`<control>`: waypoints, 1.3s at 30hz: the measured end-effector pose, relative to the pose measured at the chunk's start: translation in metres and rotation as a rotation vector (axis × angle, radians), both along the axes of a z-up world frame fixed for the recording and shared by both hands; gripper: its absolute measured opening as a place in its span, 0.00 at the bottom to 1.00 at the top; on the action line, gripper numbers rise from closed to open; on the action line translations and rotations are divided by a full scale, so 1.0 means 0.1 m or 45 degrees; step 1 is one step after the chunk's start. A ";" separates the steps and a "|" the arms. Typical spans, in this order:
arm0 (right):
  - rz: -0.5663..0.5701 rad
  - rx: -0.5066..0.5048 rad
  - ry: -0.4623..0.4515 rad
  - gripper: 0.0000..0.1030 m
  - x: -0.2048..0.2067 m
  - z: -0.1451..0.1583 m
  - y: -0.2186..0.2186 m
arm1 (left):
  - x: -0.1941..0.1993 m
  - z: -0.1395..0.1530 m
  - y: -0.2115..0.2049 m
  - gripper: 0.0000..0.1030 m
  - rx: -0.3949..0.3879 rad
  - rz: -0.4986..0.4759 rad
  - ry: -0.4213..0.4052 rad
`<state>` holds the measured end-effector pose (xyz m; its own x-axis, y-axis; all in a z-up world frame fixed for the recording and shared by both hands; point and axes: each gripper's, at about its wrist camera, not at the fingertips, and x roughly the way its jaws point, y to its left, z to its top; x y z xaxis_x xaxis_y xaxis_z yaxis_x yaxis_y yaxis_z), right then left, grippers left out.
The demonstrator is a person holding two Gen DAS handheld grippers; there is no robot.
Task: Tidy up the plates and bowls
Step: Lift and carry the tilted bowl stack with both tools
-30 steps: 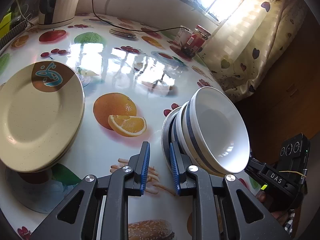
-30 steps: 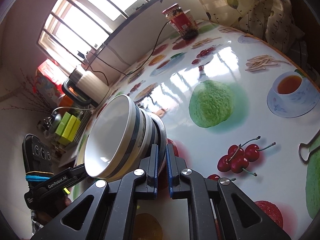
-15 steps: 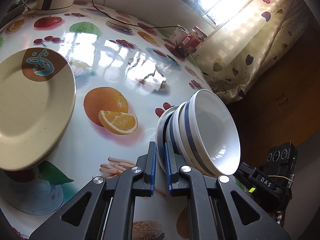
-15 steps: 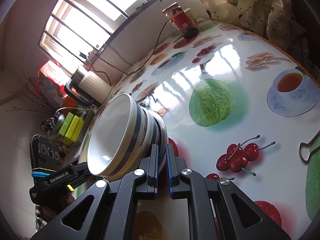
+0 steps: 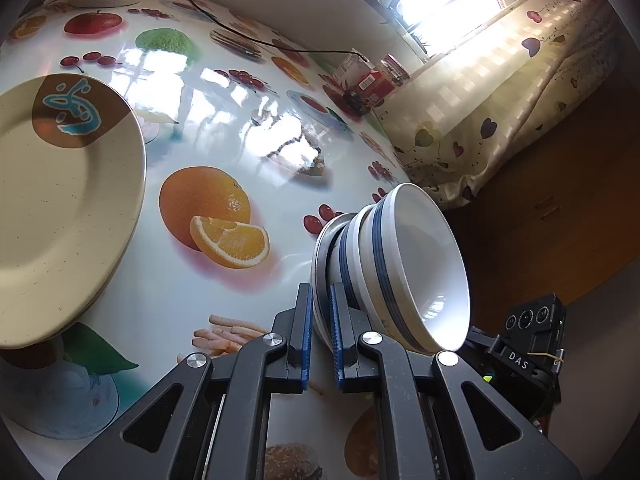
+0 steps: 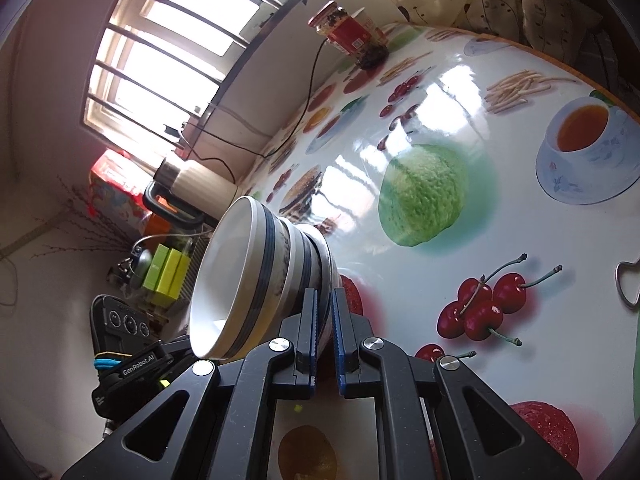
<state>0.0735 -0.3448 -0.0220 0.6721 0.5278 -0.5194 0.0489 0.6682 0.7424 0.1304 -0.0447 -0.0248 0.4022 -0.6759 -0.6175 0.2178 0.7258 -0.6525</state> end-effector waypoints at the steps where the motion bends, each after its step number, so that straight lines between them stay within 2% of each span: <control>1: 0.003 0.006 0.000 0.08 0.01 0.00 0.00 | 0.00 0.00 0.00 0.08 -0.003 -0.001 0.001; 5: -0.005 0.048 0.001 0.08 0.01 -0.04 -0.04 | -0.01 0.00 0.01 0.08 0.006 -0.003 -0.006; 13: 0.003 0.000 -0.019 0.07 -0.01 0.00 -0.01 | -0.01 0.03 -0.03 0.08 0.047 -0.012 -0.028; 26: 0.002 0.022 -0.043 0.08 0.00 -0.02 -0.05 | -0.04 0.07 -0.12 0.08 0.094 -0.040 -0.060; 32: -0.009 0.088 -0.038 0.08 0.02 -0.08 -0.10 | -0.05 0.09 -0.17 0.08 0.138 -0.042 -0.091; 39: -0.005 0.068 -0.044 0.08 0.01 -0.04 -0.07 | -0.06 0.11 -0.19 0.08 0.162 -0.042 -0.109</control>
